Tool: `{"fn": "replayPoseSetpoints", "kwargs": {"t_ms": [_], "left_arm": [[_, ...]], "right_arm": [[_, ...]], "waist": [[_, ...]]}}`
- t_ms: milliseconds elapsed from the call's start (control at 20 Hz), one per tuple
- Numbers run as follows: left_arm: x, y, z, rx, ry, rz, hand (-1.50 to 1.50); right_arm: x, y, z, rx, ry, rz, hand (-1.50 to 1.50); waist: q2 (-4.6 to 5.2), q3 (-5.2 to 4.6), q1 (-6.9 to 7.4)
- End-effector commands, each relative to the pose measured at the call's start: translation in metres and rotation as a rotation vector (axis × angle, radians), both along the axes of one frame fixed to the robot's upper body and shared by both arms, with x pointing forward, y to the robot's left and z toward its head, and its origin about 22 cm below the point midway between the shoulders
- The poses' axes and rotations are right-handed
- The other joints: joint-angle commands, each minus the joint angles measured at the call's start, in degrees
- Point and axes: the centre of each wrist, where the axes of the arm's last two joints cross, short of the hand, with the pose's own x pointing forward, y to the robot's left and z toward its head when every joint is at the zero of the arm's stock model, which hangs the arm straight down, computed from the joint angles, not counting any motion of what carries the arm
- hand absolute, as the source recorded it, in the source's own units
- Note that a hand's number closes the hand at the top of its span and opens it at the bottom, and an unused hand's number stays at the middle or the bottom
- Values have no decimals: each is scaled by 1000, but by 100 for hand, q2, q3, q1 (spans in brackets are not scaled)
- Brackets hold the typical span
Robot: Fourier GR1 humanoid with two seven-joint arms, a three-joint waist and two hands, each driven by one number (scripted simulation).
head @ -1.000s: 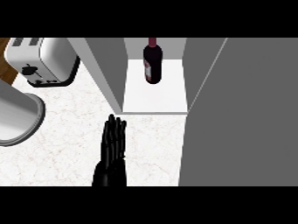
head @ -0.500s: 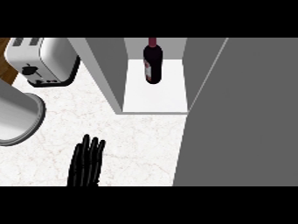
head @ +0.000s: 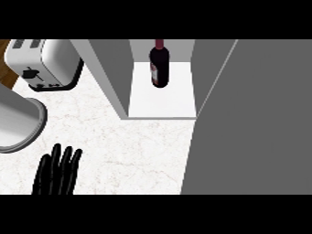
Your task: Pick up the wine, place it into the cabinet and close the cabinet
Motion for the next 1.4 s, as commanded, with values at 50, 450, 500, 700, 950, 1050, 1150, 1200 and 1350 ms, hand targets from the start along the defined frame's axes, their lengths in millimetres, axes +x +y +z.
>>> {"fn": "replayPoseSetpoints", "kwargs": {"t_ms": [50, 450, 500, 700, 950, 1050, 1150, 1200, 1350], "left_arm": [[-1, 36, 14, 8, -23, 29, -150], [14, 68, 31, -10, -32, 92, -150], [12, 71, 22, -13, -29, 92, -150], [7, 101, 22, 10, -27, 92, -150], [0, 118, 31, 30, -24, 63, -150], [10, 126, 33, 22, -15, 80, -150], [8, 132, 45, 33, -21, 76, -150], [10, 131, 29, 14, -18, 72, -150], [10, 144, 42, 20, -6, 62, -150]], "right_arm": [[-32, 6, 15, 125, 38, 126, 150], [-57, 35, 25, 49, -33, 349, 150], [-61, 35, 23, 52, -10, 372, 150], [-62, 61, 25, 79, -10, 383, 150], [-68, 87, 18, 104, 22, 396, 150], [-74, 89, 25, 106, 18, 398, 150], [-79, 100, 22, 130, 16, 378, 150], [-75, 109, 19, 111, 6, 370, 150], [-70, 120, 15, 112, -35, 336, 150]], "waist": [[-5, -5, 32], [-20, -4, -26], [-18, -4, -29], [-33, -13, 11], [-44, -7, 25], [-27, -9, -3], [-63, -12, 11], [-38, -17, 5], [-51, -17, 70]]}}
